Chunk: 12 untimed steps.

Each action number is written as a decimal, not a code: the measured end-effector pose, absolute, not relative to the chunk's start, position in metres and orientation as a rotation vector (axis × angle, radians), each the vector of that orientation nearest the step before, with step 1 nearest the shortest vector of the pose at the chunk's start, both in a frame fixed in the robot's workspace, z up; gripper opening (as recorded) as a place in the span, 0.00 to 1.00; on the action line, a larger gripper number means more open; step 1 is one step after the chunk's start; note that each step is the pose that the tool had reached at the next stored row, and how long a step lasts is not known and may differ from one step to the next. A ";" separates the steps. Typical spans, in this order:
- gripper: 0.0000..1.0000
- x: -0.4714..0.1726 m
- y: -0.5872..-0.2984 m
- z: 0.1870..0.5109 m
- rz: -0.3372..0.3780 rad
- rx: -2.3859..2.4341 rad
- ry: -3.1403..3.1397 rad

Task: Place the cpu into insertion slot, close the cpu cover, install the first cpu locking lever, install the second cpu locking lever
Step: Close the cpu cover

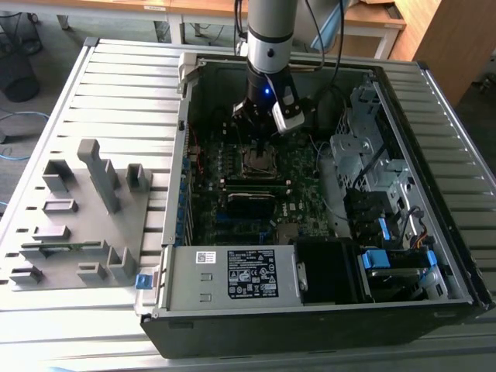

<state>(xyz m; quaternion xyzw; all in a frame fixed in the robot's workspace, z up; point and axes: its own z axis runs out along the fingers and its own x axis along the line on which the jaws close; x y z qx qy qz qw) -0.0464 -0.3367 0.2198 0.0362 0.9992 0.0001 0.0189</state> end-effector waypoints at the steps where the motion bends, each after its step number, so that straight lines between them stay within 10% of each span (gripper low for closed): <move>1: 0.10 -0.046 -0.337 0.219 0.000 0.106 3.102; 12: 0.10 -0.052 -0.337 0.217 -0.017 0.099 3.104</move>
